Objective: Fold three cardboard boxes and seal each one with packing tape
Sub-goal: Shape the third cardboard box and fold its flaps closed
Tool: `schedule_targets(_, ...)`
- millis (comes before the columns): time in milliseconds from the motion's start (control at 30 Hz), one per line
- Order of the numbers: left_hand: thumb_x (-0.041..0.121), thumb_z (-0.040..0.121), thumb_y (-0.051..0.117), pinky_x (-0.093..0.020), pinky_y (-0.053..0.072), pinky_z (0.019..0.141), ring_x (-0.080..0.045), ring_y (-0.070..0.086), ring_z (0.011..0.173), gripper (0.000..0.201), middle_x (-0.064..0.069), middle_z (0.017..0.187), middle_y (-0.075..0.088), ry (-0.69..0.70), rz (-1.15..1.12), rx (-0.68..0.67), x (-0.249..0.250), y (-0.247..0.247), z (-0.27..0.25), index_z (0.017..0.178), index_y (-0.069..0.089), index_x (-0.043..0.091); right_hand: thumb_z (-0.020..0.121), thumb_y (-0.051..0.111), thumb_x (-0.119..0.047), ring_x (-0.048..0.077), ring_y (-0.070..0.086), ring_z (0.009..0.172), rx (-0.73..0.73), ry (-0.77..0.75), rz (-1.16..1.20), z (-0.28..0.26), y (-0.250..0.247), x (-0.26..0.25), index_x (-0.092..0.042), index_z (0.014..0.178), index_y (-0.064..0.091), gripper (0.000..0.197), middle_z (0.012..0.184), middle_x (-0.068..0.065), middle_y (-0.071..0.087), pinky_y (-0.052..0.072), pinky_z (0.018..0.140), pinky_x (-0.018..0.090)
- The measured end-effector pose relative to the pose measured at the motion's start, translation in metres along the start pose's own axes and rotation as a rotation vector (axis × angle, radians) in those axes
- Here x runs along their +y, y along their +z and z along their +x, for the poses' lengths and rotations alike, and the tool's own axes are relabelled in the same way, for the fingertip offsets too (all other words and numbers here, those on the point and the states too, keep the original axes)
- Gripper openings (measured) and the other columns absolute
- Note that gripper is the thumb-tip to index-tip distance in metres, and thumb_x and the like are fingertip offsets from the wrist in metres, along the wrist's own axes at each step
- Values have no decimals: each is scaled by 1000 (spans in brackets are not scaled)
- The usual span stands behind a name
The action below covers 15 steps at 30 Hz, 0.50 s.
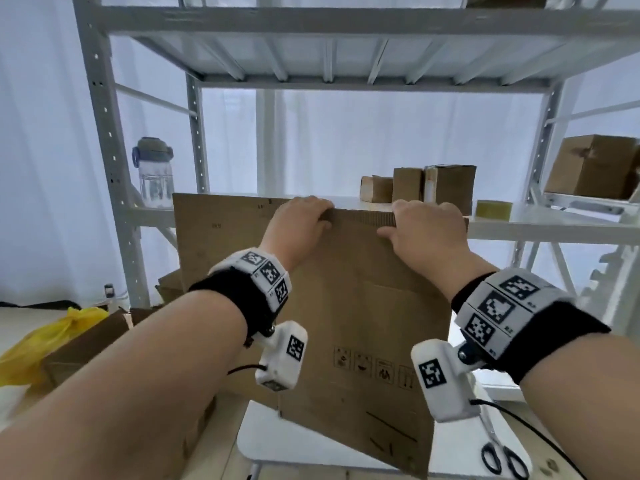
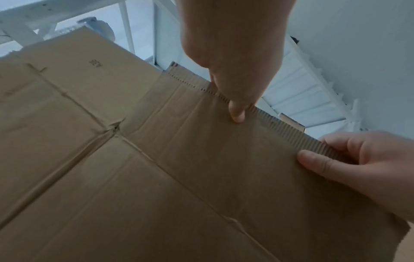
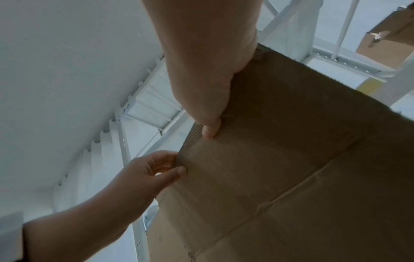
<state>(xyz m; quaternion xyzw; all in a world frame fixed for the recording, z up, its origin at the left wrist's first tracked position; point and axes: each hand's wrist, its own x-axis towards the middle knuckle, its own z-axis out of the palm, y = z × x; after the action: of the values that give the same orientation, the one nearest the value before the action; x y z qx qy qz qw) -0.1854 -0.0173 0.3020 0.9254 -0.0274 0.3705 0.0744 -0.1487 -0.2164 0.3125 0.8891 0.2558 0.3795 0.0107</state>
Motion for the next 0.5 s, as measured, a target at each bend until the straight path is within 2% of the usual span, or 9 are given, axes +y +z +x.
schedule_targets(100, 22, 95, 52, -36, 31, 108, -26, 41, 127, 40, -5, 137, 49, 7, -8, 45, 1, 15, -5, 135, 50, 17, 94, 48, -52, 25, 63, 88, -8, 16, 57, -1, 11, 7, -18, 94, 50, 34, 94, 3, 66, 36, 75, 34)
schedule_targets(133, 25, 94, 54, -36, 30, 108, -27, 39, 128, 43, -6, 140, 45, -6, 21, 47, 2, 18, -6, 136, 48, 18, 94, 49, -52, 26, 63, 89, -13, 24, 67, -1, 13, 11, -18, 93, 49, 34, 94, 3, 66, 36, 74, 34)
schedule_targets(200, 31, 93, 56, -38, 31, 108, -28, 35, 130, 48, -7, 140, 42, -51, 57, 26, 2, 22, -8, 138, 44, 19, 94, 48, -53, 26, 62, 91, -52, 29, 76, 0, 19, 17, -16, 97, 53, 37, 96, 4, 64, 39, 74, 34)
schedule_targets(333, 29, 96, 53, -40, 36, 107, -28, 38, 130, 48, -8, 138, 45, -26, 97, -171, -1, 27, -12, 141, 40, 17, 96, 46, -50, 24, 61, 90, -242, 39, 140, -7, 34, 23, -18, 96, 52, 33, 97, 3, 62, 47, 71, 34)
schedule_targets(400, 23, 97, 51, -41, 39, 104, -26, 42, 128, 44, -6, 137, 47, -23, 95, -205, -5, 31, -19, 139, 42, 17, 97, 44, -49, 23, 62, 86, -222, 4, 95, -15, 44, 20, -18, 98, 52, 32, 97, 1, 63, 50, 72, 35)
schedule_targets(500, 21, 97, 51, -40, 41, 101, -24, 41, 127, 43, -4, 136, 45, -49, 66, -130, -14, 39, -29, 139, 44, 18, 98, 42, -48, 22, 63, 78, -125, -30, 58, -18, 52, 13, -17, 100, 52, 33, 91, 1, 64, 49, 66, 33)
